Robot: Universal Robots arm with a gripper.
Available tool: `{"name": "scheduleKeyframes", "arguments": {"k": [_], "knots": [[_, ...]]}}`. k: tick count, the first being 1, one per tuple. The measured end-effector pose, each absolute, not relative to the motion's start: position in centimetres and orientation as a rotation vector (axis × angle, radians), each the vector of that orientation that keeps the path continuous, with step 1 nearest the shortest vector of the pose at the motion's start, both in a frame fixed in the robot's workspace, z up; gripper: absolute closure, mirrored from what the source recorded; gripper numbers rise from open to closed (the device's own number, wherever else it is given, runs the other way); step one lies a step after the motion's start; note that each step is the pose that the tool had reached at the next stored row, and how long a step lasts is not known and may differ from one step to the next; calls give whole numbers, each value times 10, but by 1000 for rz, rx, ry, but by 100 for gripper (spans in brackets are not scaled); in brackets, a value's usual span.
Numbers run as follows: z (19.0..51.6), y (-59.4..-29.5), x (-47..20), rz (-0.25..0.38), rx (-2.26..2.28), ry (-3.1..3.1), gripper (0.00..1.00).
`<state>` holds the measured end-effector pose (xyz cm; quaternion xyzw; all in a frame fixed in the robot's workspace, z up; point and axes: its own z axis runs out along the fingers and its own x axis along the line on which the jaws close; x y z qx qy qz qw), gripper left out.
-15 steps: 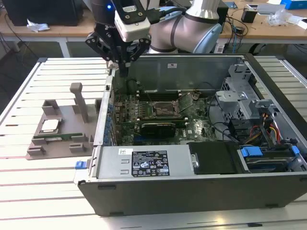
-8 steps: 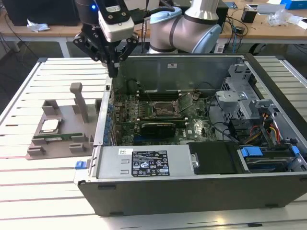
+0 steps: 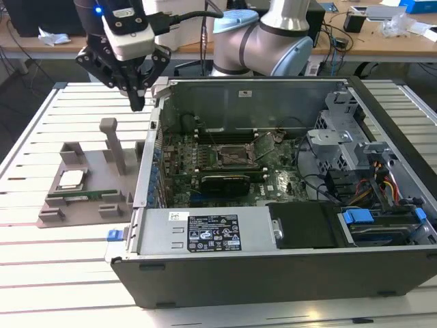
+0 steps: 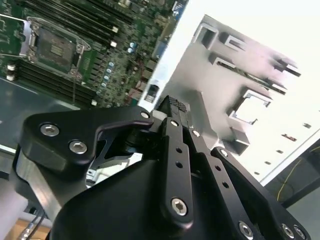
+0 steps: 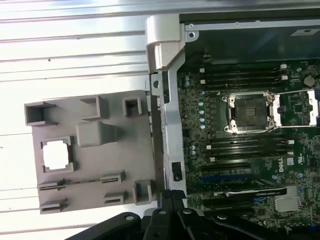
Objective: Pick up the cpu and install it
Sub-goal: 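Reach for the cpu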
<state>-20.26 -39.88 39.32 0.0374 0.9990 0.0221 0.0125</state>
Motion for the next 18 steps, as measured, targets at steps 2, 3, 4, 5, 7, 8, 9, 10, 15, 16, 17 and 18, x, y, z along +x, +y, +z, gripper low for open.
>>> {"name": "scheduleKeyframes", "arguments": {"k": [2, 3, 4, 5, 7, 8, 9, 10, 15, 16, 17, 18], "knots": [[393, -399, -210, 69, 116, 3114, 89], [393, -399, -214, 69, 117, 3114, 89], [393, -399, -217, 69, 117, 3114, 89], [393, -399, -222, 69, 117, 3114, 89], [393, -399, -230, 69, 116, 3114, 89], [393, -399, -235, 69, 117, 3114, 89], [393, -399, -238, 69, 117, 3114, 89], [393, -399, -242, 69, 117, 3114, 89], [393, -399, -263, 69, 117, 3114, 89], [393, -399, -266, 69, 117, 3114, 89], [393, -399, -270, 69, 116, 3114, 89], [393, -399, -273, 69, 116, 3114, 89]]}}
